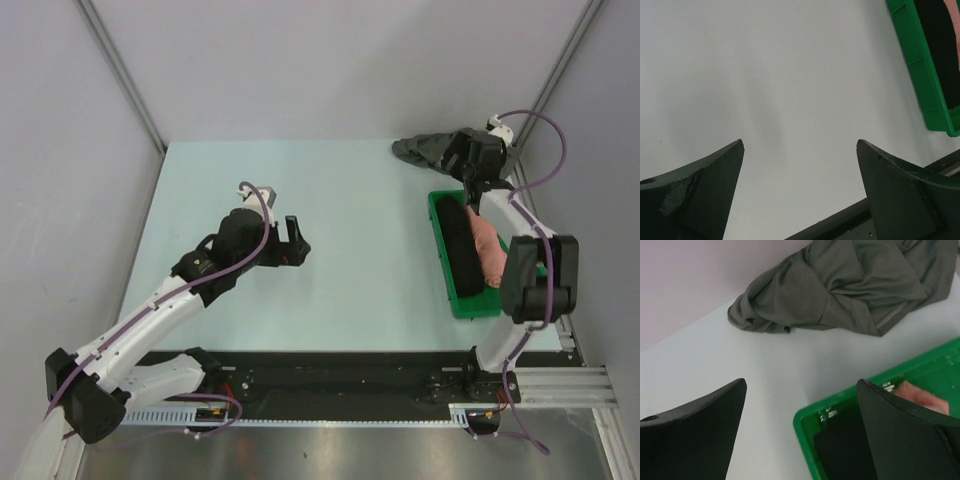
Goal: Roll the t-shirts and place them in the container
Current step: Move the T-shirt to the center of the board, then pick up the T-shirt from the center of the board.
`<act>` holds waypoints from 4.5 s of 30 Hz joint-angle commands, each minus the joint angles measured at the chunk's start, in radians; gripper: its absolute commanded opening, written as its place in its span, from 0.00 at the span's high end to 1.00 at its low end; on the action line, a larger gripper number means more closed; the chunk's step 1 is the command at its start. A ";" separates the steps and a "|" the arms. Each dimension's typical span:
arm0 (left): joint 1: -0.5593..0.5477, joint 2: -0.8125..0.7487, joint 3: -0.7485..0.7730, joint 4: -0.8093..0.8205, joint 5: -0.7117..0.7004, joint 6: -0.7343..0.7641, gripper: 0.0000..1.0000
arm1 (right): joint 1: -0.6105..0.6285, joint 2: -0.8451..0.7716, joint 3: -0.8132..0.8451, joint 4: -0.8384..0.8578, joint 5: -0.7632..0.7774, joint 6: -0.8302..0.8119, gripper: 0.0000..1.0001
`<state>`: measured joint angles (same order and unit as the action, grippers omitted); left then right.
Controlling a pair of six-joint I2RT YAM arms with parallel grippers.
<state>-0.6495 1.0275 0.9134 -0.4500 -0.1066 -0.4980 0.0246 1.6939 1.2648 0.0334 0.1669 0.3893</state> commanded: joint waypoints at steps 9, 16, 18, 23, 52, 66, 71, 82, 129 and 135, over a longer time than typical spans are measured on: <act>0.042 0.052 0.053 0.048 0.097 -0.010 0.00 | -0.017 0.536 0.462 0.132 0.034 -0.033 0.09; 0.057 0.094 0.056 0.047 0.128 -0.002 0.00 | -0.074 0.779 0.709 0.069 0.016 0.011 0.12; 0.062 0.100 0.058 0.047 0.134 -0.002 0.00 | -0.071 0.802 0.740 0.065 0.011 0.014 0.17; 0.076 0.115 0.061 0.047 0.111 -0.004 0.00 | -0.037 0.785 0.768 0.043 0.000 -0.041 0.60; 0.246 -0.109 -0.180 0.118 0.097 -0.143 0.05 | 0.693 0.040 0.226 -0.199 -0.009 -0.113 0.57; 0.048 0.218 -0.262 0.422 0.108 -0.182 0.16 | 0.423 -0.111 -0.031 -0.279 -0.016 -0.044 0.39; 0.022 0.385 -0.168 0.416 -0.039 -0.178 0.21 | 0.420 -0.132 -0.093 -0.271 -0.027 -0.043 0.44; 0.017 0.588 -0.082 0.444 -0.137 -0.172 0.42 | 0.609 -0.100 -0.136 -0.228 0.002 0.032 0.46; -0.219 0.140 -0.487 0.663 0.065 -0.178 1.00 | 0.824 -0.430 -0.467 -0.412 0.298 0.190 1.00; -0.213 0.068 -0.490 0.455 -0.137 -0.323 1.00 | 0.943 -0.566 -0.625 -0.344 0.177 0.240 1.00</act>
<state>-0.8898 1.1698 0.4129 0.1753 -0.0845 -0.7368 0.8803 1.1954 0.6926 -0.3401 0.3828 0.5755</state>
